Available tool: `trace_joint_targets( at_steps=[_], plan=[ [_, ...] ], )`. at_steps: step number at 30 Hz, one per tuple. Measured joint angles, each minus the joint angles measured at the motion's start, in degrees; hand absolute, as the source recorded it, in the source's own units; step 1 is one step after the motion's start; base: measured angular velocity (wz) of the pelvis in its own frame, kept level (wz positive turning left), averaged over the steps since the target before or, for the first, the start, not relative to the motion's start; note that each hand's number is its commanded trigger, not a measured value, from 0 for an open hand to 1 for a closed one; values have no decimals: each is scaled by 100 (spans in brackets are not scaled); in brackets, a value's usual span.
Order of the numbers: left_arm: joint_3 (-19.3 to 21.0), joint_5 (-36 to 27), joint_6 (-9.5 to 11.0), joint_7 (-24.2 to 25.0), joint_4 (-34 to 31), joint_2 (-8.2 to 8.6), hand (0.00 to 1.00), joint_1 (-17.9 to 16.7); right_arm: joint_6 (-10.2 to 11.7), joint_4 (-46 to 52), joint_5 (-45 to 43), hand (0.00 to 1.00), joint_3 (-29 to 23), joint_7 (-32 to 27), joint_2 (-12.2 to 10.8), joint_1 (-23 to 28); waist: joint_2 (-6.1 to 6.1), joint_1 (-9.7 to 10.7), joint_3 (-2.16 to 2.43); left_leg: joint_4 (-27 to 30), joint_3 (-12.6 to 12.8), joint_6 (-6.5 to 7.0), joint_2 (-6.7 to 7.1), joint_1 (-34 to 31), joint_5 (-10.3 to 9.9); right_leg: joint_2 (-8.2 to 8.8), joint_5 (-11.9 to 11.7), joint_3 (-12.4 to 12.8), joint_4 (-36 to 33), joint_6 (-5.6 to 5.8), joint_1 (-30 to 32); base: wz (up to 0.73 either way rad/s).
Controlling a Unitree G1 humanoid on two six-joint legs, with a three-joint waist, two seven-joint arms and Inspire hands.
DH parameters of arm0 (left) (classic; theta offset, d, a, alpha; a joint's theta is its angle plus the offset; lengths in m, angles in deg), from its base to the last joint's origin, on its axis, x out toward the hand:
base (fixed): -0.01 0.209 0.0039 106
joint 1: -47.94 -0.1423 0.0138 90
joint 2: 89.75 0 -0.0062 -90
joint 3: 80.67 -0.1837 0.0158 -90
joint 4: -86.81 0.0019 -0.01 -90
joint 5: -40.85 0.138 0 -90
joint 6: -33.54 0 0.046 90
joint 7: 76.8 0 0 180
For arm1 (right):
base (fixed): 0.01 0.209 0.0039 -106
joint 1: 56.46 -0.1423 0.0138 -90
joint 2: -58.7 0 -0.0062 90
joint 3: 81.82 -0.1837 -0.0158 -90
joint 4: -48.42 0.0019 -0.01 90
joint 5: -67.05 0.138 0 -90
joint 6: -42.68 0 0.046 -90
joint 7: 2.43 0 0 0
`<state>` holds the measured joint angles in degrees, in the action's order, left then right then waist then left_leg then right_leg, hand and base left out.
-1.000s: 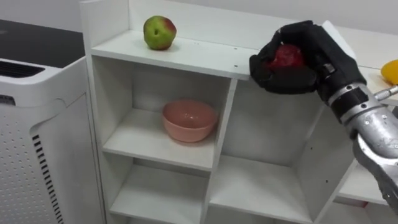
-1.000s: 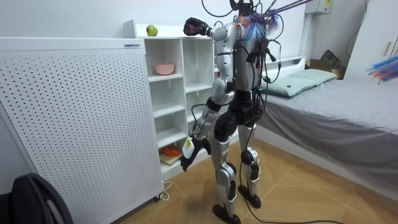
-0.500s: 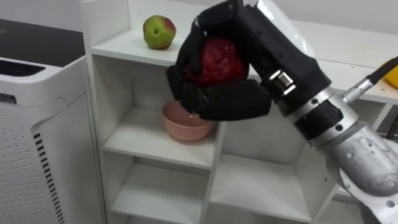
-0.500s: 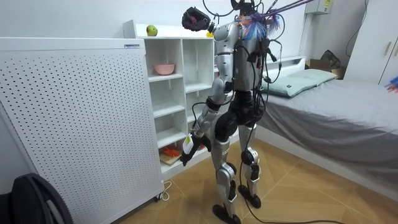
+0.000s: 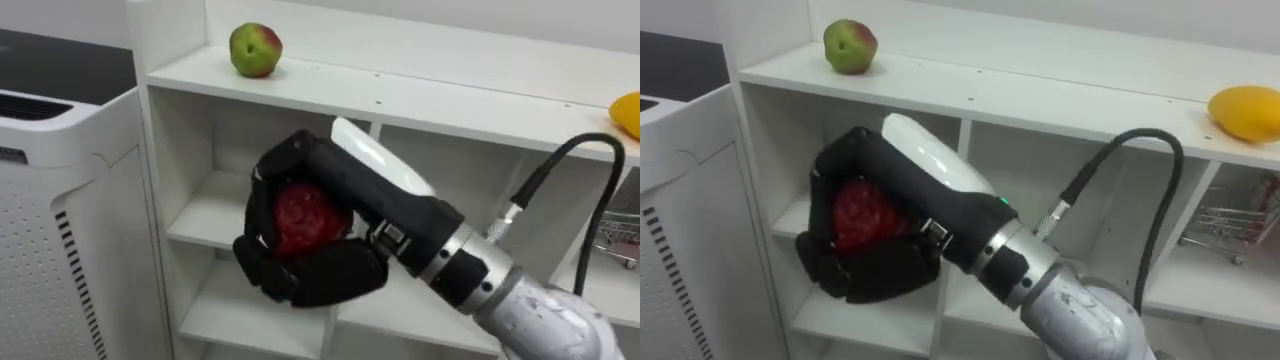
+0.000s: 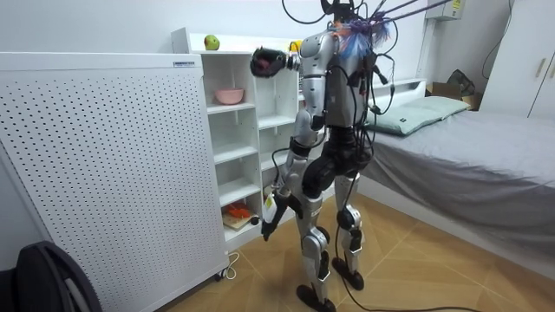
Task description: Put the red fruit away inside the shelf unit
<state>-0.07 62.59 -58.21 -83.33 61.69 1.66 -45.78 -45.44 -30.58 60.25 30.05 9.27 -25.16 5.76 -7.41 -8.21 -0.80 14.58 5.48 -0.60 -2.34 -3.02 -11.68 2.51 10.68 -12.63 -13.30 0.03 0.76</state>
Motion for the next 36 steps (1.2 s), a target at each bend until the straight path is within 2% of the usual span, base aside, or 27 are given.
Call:
trace_joint_targets(
  at_steps=[3,4,5,7,9,11,12,13,15,17,22,26,30,33,36],
  plan=[
    [-165,-239,102,-51,220,7,0,143,85,-922,-467,100,50,-215,-151,109,27,-63,-37,344,-108,1,-15,-577,-1,27,9,-94,-297,-19,511,18],
    [-244,-361,126,-65,282,15,0,188,118,-1312,-672,100,49,-316,-244,166,80,-70,-74,503,-161,14,-15,-781,-9,56,29,-194,-443,-51,681,17],
    [-272,-449,187,-74,367,19,0,225,125,-1605,-909,100,45,-414,-272,206,91,-87,-90,640,-201,23,1,-994,-15,107,73,-233,-658,-86,906,16],
    [-261,-553,222,-84,504,19,0,332,128,-1903,-1231,100,34,-574,-278,205,140,-167,-138,835,-231,34,8,-1366,-22,166,141,-259,-979,-124,1318,3],
    [-236,-636,212,-168,630,4,0,434,140,-2004,-1569,100,19,-755,-286,200,140,-192,-146,1100,-252,35,15,-1796,-27,228,243,-278,-1312,-181,1750,5],
    [-258,-655,212,-274,621,1,0,502,322,-2171,-1834,100,18,-991,-287,170,146,-206,-162,1472,-304,9,5,-2248,-60,279,359,-323,-1712,-260,2175,15],
    [-258,-656,213,-289,619,8,0,524,359,-2239,-1919,100,16,-1043,-281,161,150,-225,-183,1572,-324,1,4,-2333,-77,299,401,-324,-1810,-277,2254,15],
    [-275,-664,220,-297,631,17,0,538,415,-2384,-2097,100,-5,-1133,-280,156,160,-278,-231,1793,-358,-14,-3,-2480,-131,354,502,-319,-2019,-296,2390,14],
    [-362,-790,227,-323,630,17,0,604,446,-2557,-2285,100,-15,-1286,-282,140,160,-338,-261,2139,-418,-38,-5,-2783,-229,391,667,-307,-2397,-327,2689,10],
    [-557,-1006,224,-366,603,26,0,608,457,-2756,-2305,100,-8,-1379,-294,137,166,-412,-269,2503,-437,-64,-5,-3152,-305,453,792,-287,-2820,-375,3077,0],
    [-660,-1112,206,-415,547,19,0,587,516,-3256,-2325,100,-5,-1638,-317,137,183,-608,-271,3117,-421,-96,-11,-3823,-425,560,988,-223,-3559,-480,3819,-2],
    [-668,-1547,196,-431,545,11,0,537,512,-3494,-2502,100,-4,-1814,-273,143,235,-620,-262,3634,-527,-154,-34,-4469,-514,653,1150,-337,-4036,-564,4367,5],
    [-769,-1558,172,-435,538,3,0,503,511,-3561,-2518,100,1,-1872,-260,144,257,-636,-258,3924,-552,-138,-56,-4901,-528,667,1174,-336,-4306,-597,4773,4],
    [-780,-1619,178,-433,540,-14,0,479,581,-3805,-2510,100,1,-1973,-205,83,269,-666,-252,4062,-567,-127,3,-5091,-533,737,1200,-321,-4493,-612,4974,4],
    [-784,-1661,178,-436,303,-50,0,355,578,-4136,-2471,100,1,-2158,0,53,280,-766,-237,4180,-575,-93,5,-5296,-555,763,1234,-322,-4607,-600,5153,3]
  ],
)
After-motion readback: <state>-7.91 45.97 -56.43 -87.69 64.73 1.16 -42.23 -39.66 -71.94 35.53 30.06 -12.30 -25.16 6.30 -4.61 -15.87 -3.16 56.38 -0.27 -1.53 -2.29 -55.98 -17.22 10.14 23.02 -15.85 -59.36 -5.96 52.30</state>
